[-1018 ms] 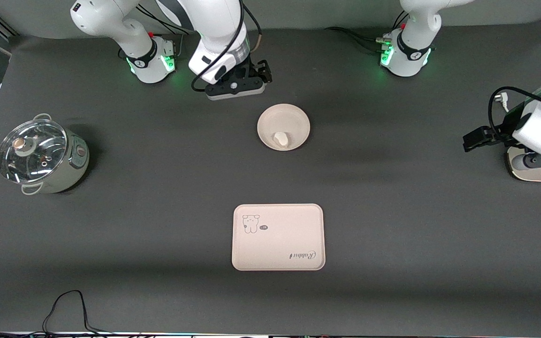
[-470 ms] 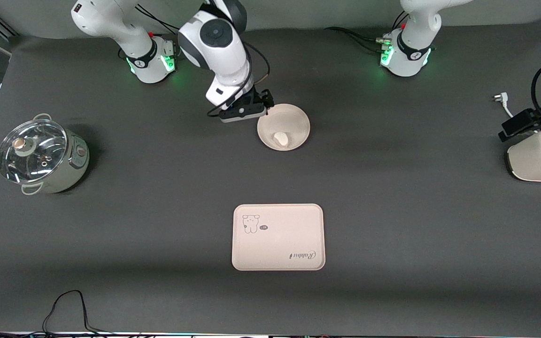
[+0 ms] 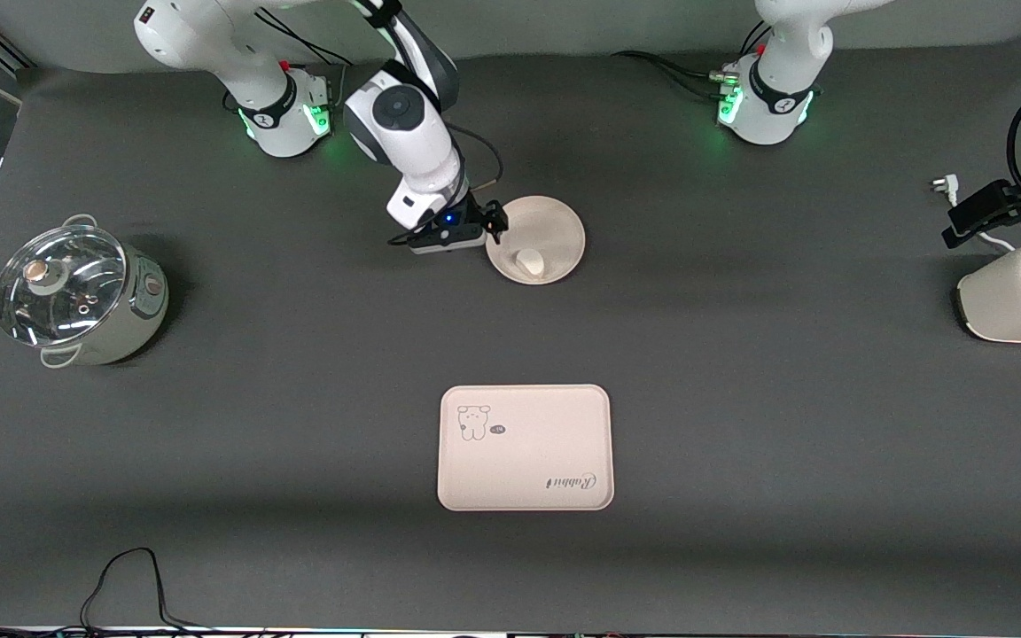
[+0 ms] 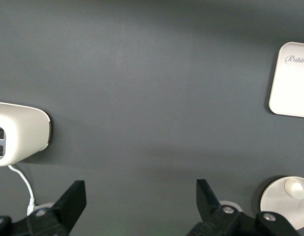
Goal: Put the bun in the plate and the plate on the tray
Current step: 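Lower the right gripper to the plate rim and grasp it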
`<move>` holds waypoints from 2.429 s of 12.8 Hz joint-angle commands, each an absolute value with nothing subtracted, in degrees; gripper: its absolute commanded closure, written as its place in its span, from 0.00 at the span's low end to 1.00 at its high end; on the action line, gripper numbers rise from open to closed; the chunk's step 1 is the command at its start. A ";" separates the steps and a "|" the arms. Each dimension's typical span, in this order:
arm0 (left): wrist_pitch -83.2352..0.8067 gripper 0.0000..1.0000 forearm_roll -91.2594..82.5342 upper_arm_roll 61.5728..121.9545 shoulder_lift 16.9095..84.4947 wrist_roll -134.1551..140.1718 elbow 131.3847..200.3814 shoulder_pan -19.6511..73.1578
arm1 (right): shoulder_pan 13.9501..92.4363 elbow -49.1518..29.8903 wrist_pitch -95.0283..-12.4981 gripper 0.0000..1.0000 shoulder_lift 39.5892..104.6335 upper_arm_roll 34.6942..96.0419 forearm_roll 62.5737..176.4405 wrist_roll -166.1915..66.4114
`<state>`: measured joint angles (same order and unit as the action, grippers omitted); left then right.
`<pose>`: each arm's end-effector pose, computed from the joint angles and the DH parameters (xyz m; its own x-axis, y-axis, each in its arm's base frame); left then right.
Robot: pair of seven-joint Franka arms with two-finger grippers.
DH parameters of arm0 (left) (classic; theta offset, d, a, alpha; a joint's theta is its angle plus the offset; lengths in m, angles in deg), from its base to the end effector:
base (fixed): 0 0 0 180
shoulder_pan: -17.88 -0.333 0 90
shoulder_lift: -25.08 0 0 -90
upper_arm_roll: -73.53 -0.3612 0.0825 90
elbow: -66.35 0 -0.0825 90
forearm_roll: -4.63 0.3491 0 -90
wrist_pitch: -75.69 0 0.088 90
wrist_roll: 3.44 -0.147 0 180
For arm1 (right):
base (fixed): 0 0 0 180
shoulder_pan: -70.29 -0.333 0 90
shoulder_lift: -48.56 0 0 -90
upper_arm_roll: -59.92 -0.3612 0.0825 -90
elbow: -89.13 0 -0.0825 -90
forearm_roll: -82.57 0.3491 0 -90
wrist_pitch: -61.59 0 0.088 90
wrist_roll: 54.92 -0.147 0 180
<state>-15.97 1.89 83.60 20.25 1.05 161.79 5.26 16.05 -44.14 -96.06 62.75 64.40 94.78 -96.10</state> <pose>0.4928 0.0109 0.6327 0.9921 0.1242 0.0144 0.1237 -0.9917 0.0343 0.3514 0.4074 0.2841 0.9970 -0.0420 0.0654 -0.0294 -0.9826 -0.1836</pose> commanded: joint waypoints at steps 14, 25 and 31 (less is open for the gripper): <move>-14.84 0.00 -1.17 82.14 20.25 -1.33 161.01 5.05 | 14.04 -44.29 -103.20 0.65 70.80 61.24 103.49 -97.46; -14.67 0.00 -1.00 82.05 20.25 -1.33 160.74 4.96 | 14.92 -44.11 -96.90 0.96 65.19 61.32 103.49 -95.71; -14.14 0.00 -0.12 81.79 20.25 -5.02 160.65 4.43 | 18.17 -44.03 -83.79 0.96 50.60 61.59 103.49 -89.21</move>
<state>-15.65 -0.49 81.94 20.49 -2.73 161.73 4.59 17.35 -43.03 -86.99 55.82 61.64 102.15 -92.48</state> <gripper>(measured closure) 0.000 0.956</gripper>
